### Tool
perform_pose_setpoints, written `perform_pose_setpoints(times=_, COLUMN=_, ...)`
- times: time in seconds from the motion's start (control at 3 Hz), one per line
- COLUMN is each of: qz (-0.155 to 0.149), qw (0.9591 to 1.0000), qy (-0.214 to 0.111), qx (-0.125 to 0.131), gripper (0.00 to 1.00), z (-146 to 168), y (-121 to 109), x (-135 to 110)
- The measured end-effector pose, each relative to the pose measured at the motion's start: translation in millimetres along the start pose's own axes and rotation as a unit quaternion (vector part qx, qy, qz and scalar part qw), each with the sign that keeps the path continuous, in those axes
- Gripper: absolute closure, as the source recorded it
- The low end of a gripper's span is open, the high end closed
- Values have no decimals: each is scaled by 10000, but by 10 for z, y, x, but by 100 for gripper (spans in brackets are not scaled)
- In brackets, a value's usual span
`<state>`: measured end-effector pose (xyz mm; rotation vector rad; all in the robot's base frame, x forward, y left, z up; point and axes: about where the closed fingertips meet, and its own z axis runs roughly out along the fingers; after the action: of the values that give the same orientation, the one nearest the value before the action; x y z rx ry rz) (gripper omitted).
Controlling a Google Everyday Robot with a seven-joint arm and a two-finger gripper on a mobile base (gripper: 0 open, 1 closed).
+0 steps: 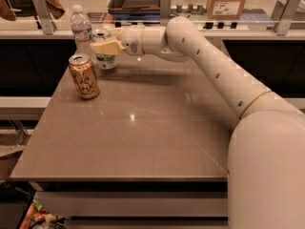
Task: Move 7up can near water bottle
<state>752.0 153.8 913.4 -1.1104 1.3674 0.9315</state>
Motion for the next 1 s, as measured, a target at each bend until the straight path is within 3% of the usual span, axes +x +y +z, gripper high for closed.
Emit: perform_pose_setpoints(times=1.0, qz=7, qw=10000, qy=-6, qx=-71, gripper=14, z=84, y=53, x=-1)
